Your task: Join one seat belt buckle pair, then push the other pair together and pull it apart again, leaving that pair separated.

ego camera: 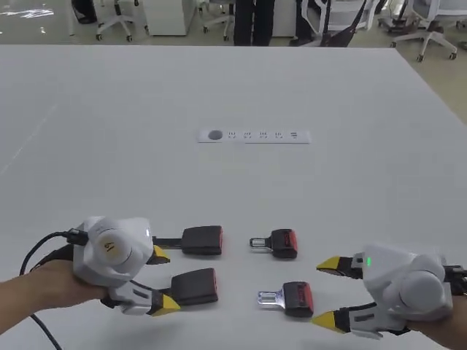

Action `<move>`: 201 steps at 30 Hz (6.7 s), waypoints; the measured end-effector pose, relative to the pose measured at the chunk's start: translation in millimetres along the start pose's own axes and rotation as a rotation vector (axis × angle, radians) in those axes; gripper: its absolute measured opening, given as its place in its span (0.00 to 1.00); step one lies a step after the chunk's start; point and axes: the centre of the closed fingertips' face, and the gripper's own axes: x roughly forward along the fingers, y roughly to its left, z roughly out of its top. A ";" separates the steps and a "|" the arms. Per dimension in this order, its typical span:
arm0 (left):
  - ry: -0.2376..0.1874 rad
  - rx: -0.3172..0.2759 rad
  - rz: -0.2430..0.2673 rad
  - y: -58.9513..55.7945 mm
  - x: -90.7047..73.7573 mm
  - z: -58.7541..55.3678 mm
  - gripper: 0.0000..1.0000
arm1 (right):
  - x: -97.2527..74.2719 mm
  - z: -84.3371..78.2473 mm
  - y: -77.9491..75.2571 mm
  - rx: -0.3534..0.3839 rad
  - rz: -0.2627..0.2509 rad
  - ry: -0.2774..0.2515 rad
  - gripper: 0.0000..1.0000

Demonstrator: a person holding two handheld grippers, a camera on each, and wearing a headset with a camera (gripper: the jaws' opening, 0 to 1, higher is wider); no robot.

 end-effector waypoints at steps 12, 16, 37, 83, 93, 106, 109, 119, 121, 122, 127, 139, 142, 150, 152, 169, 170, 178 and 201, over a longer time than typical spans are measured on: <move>0.071 0.078 -0.067 -6.4 12.1 6.1 0.45 | 15.9 -5.0 4.1 -0.040 0.039 0.036 0.38; 0.091 0.100 -0.082 -7.6 15.4 8.6 0.41 | 22.9 -8.7 3.0 -0.037 0.043 0.047 0.36; 0.153 0.193 -0.134 -13.0 23.5 -2.9 0.32 | 36.0 -16.7 3.1 -0.034 0.046 0.057 0.32; 0.211 0.251 -0.202 -13.7 27.9 -7.7 0.32 | 42.2 -8.2 -2.6 -0.016 0.043 0.066 0.32; 0.214 0.255 -0.203 -11.5 28.3 -9.0 0.32 | 49.9 2.7 1.0 -0.024 0.052 0.055 0.32; 0.224 0.252 -0.201 -12.6 28.4 -9.3 0.32 | 64.1 15.8 3.0 -0.029 0.062 0.043 0.32; 0.228 0.252 -0.200 -14.2 28.2 -8.2 0.32 | 66.5 19.5 6.1 -0.031 0.065 0.042 0.32; 0.236 0.249 -0.197 -14.7 28.0 -8.1 0.32 | 74.0 28.8 6.5 -0.033 0.066 0.038 0.32; 0.237 0.248 -0.197 -14.8 28.1 -7.8 0.32 | 76.2 29.7 4.1 -0.035 0.065 0.038 0.32; 0.237 0.248 -0.197 -14.9 28.1 -7.7 0.32 | 76.4 30.3 4.2 -0.035 0.064 0.038 0.32; 0.238 0.246 -0.196 -15.7 27.6 -6.7 0.32 | 80.2 34.9 5.2 -0.050 0.059 0.042 0.32; 0.240 0.243 -0.195 -13.9 28.2 -7.8 0.32 | 88.0 43.7 6.9 -0.078 0.065 0.042 0.32; 0.241 0.243 -0.195 -13.6 28.1 -7.9 0.32 | 91.5 46.5 6.9 -0.080 0.067 0.038 0.32; 0.238 0.241 -0.198 -13.1 27.9 -8.1 0.32 | 95.1 46.6 8.5 -0.092 0.069 0.034 0.31; 0.231 0.238 -0.199 -12.6 27.7 -8.3 0.32 | 94.8 46.8 8.7 -0.091 0.068 0.032 0.31; 0.208 0.265 -0.208 -12.9 28.7 -7.9 0.31 | 97.5 52.4 10.3 -0.056 0.083 0.018 0.29; 0.210 0.269 -0.210 -12.9 28.7 -7.9 0.31 | 98.0 52.9 10.6 -0.058 0.085 0.020 0.29; 0.204 0.287 -0.216 -12.7 29.2 -9.2 0.31 | 104.4 63.7 16.2 -0.049 0.086 0.031 0.29; 0.195 0.278 -0.210 -13.5 29.3 -9.6 0.31 | 100.3 57.0 17.7 -0.064 0.103 0.009 0.27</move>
